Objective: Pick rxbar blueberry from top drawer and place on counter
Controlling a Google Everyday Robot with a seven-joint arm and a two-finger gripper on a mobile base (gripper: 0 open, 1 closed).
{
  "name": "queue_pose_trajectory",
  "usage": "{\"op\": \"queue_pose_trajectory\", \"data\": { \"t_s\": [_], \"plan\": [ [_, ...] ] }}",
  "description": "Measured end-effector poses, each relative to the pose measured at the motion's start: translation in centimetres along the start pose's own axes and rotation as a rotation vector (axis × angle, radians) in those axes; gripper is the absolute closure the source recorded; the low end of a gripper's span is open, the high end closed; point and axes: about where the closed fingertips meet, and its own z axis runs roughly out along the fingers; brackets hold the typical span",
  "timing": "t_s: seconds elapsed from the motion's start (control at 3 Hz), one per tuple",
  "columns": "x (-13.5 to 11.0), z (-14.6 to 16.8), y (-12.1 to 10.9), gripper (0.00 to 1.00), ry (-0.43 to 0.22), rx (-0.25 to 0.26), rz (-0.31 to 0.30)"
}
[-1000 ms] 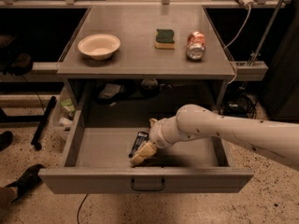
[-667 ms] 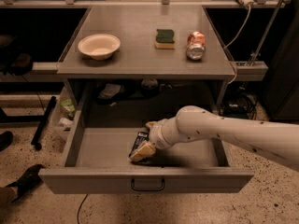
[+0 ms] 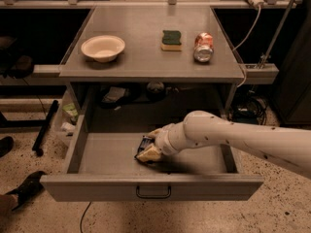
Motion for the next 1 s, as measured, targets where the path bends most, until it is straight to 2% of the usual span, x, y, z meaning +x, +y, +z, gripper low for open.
{"op": "queue_pose_trajectory", "data": {
  "t_s": [0.33,0.67,1.0],
  "plan": [
    [0.0,-0.3,-0.3,0.89,-0.011,0.009,0.001],
    [-1.1,-2.7,-1.2,1.00,-0.032,0.042,-0.018],
    [-3.1,-6.8,-2.3,1.00,-0.058,0.091,-0.068]
  ]
}}
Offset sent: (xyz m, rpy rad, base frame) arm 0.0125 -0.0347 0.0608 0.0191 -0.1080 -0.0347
